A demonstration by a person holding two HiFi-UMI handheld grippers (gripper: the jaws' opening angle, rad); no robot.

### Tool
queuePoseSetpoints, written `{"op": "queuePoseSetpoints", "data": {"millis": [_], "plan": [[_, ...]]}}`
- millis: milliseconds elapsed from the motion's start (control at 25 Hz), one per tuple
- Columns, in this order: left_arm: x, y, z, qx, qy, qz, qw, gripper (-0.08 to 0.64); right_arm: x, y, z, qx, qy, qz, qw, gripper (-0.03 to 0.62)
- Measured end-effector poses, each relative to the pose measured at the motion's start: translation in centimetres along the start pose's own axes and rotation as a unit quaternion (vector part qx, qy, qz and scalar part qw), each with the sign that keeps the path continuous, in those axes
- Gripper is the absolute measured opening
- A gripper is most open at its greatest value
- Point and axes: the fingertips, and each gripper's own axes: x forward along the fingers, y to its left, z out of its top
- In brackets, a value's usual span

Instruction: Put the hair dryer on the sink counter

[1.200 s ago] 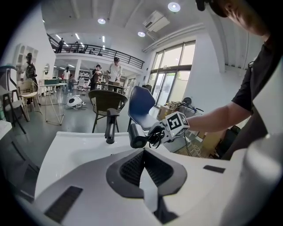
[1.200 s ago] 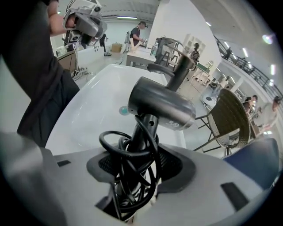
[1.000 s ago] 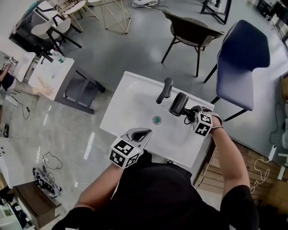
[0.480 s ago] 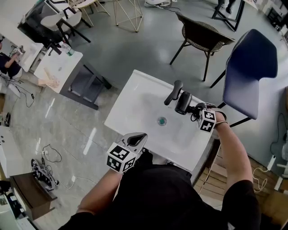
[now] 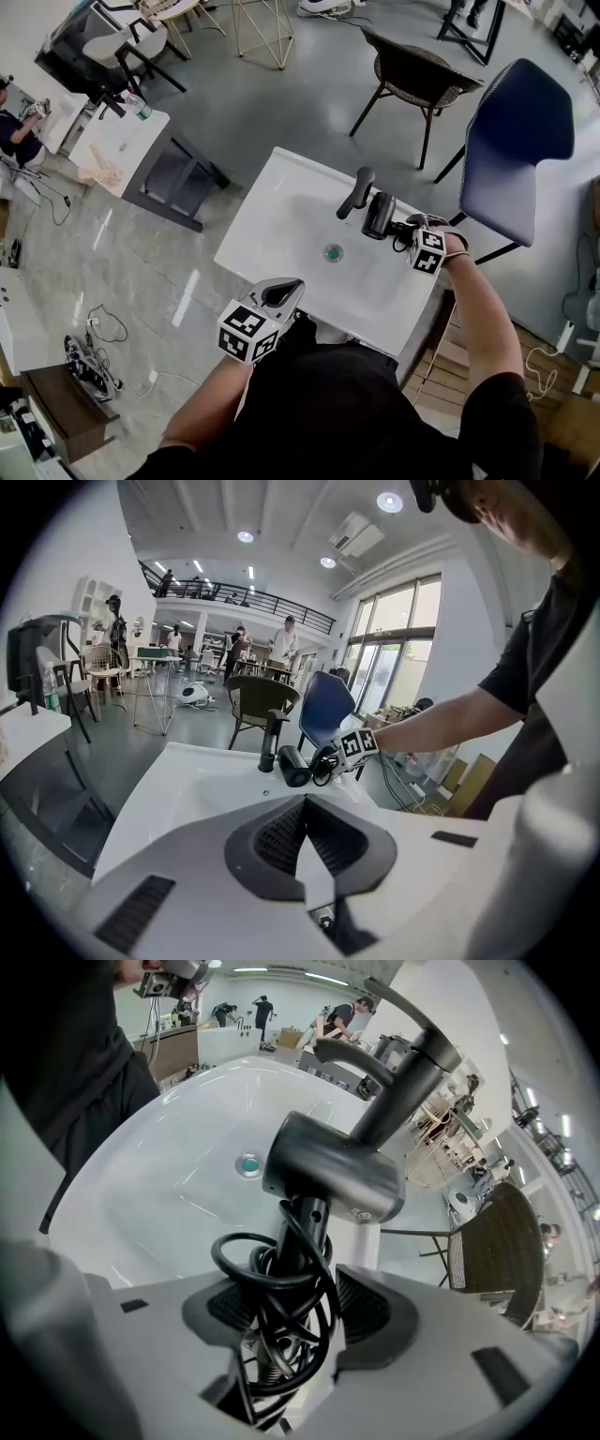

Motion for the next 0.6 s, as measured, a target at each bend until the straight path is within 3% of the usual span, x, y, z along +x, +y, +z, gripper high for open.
{"op": "queuePoseSetpoints", "data": {"millis": [280,600], "plan": [[0.5,-0.9,0.0,-0.001,0.002,-0.009,1.0,0.0,-0.7,-0.4,-1.3,0.042,0.008,-0.005,0.999,0.259],[1.2,-2.3,0.5,0.014,0.005,-0.025,0.9996,0.0,-2.8,-0.3,-2.2,0.05,0.004,-0.04,0.998,0.259]]}}
